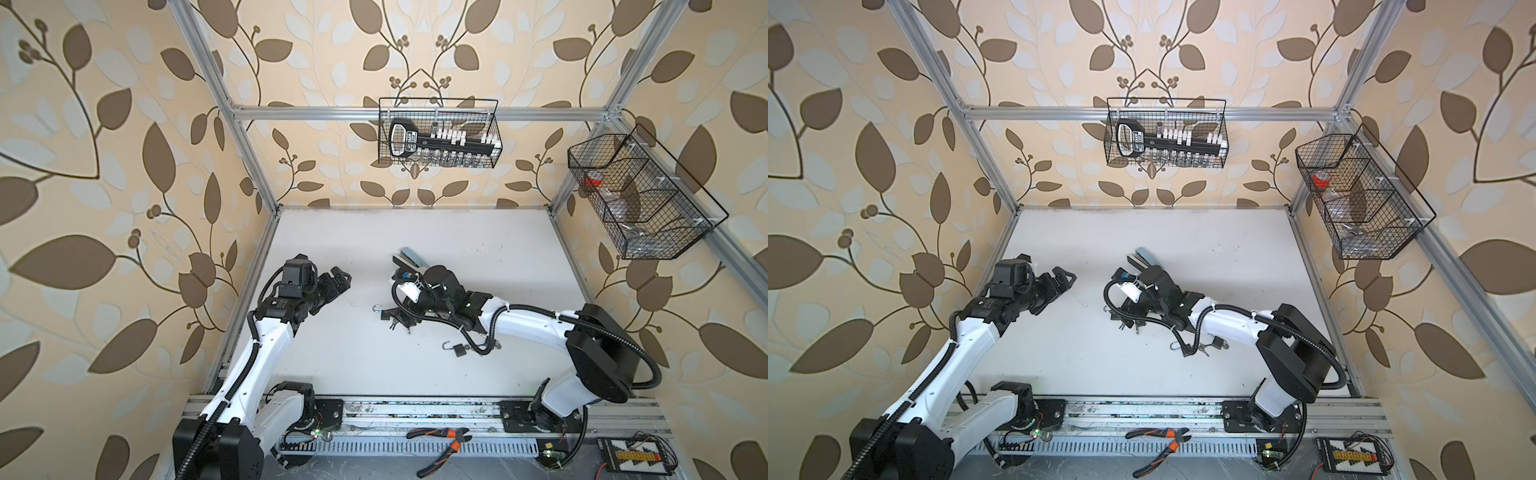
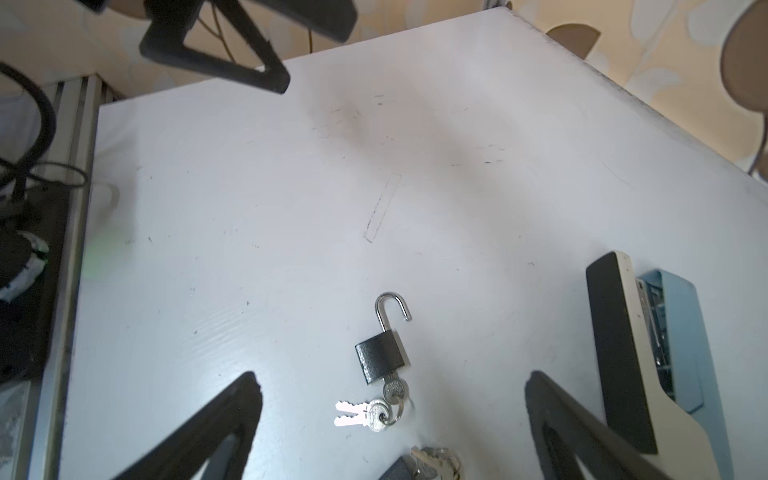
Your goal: Lock with the key
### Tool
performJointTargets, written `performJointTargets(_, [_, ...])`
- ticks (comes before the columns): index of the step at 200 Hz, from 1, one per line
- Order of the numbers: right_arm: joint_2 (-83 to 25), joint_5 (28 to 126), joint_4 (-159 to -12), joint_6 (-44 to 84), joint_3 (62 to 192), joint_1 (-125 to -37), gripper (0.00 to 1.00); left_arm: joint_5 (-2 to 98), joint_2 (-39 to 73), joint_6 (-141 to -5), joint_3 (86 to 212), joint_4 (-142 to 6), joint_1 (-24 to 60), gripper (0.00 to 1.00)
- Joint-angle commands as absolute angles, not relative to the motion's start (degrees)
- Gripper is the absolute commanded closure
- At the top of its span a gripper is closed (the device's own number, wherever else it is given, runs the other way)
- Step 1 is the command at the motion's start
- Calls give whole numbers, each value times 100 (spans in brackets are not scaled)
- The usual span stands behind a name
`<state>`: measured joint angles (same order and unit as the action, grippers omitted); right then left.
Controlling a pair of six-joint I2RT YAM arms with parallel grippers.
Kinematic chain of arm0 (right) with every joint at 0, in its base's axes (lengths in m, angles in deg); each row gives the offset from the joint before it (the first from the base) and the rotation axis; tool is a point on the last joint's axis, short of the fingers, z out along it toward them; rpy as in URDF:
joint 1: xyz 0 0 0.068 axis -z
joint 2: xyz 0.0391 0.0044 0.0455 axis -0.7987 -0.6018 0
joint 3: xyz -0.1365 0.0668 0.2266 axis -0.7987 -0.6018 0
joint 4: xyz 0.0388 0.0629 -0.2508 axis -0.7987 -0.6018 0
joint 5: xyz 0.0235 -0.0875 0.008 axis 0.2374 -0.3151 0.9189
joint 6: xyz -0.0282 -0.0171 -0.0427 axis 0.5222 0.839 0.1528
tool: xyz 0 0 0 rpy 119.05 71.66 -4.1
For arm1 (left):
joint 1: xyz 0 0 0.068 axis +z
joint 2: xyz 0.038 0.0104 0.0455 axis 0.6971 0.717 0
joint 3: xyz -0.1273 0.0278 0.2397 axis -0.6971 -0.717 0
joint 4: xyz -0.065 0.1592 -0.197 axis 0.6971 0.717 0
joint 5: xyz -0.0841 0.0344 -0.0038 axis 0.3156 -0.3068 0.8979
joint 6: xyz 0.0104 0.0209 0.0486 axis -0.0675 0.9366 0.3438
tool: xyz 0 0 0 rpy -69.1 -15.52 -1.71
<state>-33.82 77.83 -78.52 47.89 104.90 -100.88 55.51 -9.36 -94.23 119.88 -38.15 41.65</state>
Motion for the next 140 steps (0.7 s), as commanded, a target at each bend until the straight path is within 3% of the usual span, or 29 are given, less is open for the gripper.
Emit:
performJointTargets(1, [-3938, 8248, -8710, 5723, 10920, -10100, 10, 5987, -1097, -9421, 11946, -3785, 4354, 1])
performJointTargets(73, [-5187, 8617, -9666, 6353, 12011, -9820, 24, 6283, -1298, -9479, 11729, -3747, 4744, 1])
performJointTargets(140, [-5696, 8561, -9893, 6549, 12490, -9837, 29, 6264, -1371, -9499, 11732, -3658, 4753, 1])
